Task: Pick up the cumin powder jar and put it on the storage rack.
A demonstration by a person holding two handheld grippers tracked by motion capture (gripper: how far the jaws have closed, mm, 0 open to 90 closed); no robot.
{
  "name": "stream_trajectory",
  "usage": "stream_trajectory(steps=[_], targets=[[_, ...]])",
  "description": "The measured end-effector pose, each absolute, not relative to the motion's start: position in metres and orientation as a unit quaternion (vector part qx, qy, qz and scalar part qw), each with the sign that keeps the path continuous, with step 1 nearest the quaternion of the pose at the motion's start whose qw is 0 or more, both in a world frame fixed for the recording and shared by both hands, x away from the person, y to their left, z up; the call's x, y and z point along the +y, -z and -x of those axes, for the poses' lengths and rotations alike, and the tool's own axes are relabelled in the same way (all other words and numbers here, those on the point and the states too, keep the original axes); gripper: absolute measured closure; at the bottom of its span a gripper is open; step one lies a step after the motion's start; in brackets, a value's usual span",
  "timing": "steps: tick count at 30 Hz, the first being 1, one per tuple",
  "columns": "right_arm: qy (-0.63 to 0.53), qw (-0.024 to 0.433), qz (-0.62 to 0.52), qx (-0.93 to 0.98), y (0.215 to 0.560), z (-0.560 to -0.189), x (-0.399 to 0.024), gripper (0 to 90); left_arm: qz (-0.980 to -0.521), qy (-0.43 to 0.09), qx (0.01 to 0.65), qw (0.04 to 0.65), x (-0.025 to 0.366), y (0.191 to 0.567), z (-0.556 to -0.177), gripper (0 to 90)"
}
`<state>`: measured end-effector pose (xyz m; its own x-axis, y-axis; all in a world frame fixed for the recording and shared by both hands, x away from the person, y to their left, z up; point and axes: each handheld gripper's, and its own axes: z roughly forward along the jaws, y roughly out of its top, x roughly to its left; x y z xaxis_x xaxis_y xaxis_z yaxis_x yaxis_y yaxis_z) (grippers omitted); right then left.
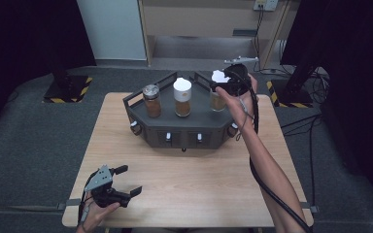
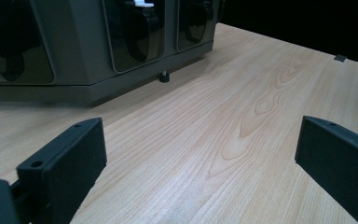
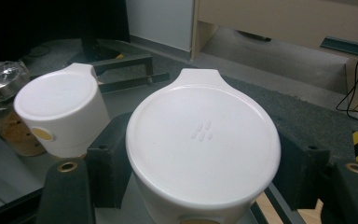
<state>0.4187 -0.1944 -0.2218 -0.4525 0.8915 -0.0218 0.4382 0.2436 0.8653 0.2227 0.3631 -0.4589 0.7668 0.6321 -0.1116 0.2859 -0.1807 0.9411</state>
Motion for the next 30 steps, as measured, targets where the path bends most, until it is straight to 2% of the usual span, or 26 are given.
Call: stream_trajectory(steps=[14,30], targets=[[-0.408,0.268,-0.461,0.741,0.245,-0.432,-0.189,31.0,-0.753,-0.154,0.304,0.563,0.363,0.459,-0.223,0.9],[-0.414,0.260,-0.468,0.736,0.256,-0.434,-0.191,31.0,-0.753,-0.154,0.304,0.563,0.363,0.459,-0.223,1.0]])
